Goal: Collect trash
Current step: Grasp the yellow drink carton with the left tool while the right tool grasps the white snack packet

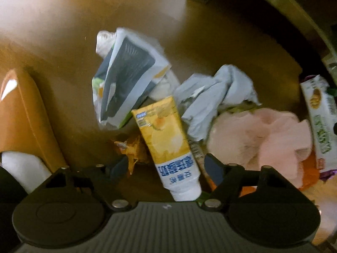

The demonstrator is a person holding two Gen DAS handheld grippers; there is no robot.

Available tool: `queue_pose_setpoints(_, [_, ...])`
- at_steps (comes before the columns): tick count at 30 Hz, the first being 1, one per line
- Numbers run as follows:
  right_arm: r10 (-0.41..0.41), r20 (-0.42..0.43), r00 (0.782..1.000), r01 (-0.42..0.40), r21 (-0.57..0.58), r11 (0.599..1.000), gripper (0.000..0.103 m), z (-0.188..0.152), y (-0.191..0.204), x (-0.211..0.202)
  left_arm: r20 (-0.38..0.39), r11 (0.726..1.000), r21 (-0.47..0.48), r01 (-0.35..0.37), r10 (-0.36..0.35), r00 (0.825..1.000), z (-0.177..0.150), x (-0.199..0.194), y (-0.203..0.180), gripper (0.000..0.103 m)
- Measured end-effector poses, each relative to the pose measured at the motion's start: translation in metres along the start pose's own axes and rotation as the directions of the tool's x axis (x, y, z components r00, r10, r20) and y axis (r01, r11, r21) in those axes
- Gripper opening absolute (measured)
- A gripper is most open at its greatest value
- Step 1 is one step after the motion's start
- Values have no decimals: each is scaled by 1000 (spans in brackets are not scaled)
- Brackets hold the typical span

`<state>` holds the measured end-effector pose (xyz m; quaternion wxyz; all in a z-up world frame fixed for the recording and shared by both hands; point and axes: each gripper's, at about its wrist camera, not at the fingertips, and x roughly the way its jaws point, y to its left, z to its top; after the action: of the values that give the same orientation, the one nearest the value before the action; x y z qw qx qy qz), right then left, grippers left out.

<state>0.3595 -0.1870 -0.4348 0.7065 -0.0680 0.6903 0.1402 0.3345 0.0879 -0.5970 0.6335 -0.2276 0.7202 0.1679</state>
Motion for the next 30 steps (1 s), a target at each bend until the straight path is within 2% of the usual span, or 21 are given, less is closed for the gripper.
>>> queue_pose_setpoints(7, [-12, -19, 1000, 12, 7, 1000, 68, 0, 0, 19, -24, 1000, 1, 11, -11, 1000, -2, 20, -3, 69])
queue_pose_setpoints(10, [-12, -31, 999, 13, 21, 1000, 59, 0, 1, 25, -23, 1000, 6, 12, -12, 1000, -2, 22, -4, 69])
queue_pose_setpoints(12, [-17, -38, 999, 18, 25, 1000, 50, -1, 1, 30, -23, 1000, 8, 7, -7, 1000, -2, 23, -4, 65])
queue_pose_setpoints(15, [-21, -44, 999, 22, 27, 999, 46, -1, 2, 32, -22, 1000, 16, 4, -3, 1000, -2, 24, -5, 60])
queue_pose_setpoints(19, [-40, -59, 997, 41, 19, 999, 44, -1, 8, 28, -14, 1000, 22, 14, -14, 1000, -1, 20, -10, 51])
queue_pose_setpoints(20, [-42, -62, 997, 43, 21, 999, 43, -1, 10, 26, 4, 1000, 23, -17, 17, 1000, -1, 17, -11, 49])
queue_pose_setpoints(26, [-48, -92, 995, 54, 61, 997, 42, -5, 14, -2, -15, 999, 14, -33, 33, 999, -5, 3, -11, 47])
queue_pose_setpoints(30, [-56, -108, 993, 65, 80, 995, 42, -12, 20, -29, -11, 999, 20, -46, 46, 999, -12, -21, -12, 47])
